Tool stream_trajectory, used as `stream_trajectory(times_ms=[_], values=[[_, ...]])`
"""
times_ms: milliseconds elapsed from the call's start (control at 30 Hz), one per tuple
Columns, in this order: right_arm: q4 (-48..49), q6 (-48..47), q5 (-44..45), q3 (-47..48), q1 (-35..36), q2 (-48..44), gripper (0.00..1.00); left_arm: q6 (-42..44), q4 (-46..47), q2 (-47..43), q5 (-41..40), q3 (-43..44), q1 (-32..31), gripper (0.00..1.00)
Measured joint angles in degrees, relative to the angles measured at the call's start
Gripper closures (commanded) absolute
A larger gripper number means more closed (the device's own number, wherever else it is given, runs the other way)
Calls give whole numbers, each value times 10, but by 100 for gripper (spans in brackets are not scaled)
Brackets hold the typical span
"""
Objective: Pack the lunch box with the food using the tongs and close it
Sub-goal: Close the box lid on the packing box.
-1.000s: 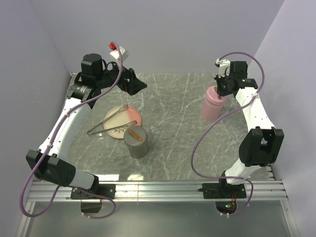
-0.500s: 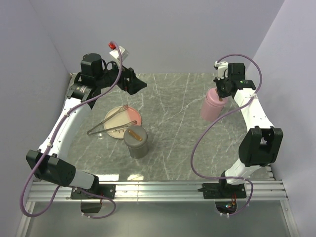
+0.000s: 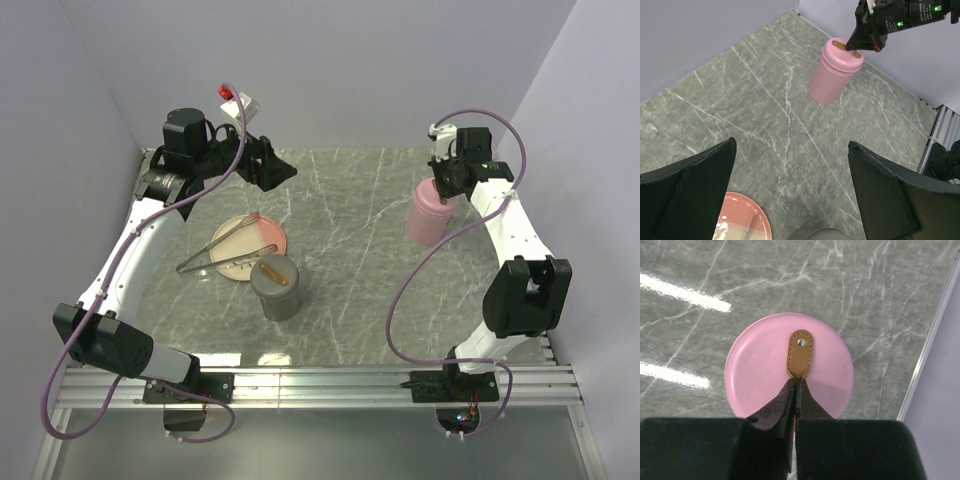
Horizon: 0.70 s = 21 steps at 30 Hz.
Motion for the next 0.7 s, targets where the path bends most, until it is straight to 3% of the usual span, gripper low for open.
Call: stream_trajectory(times_ms=[700], values=[[1,-26,21,-3,21,15,100,-3,0,0,0,0,0,1]])
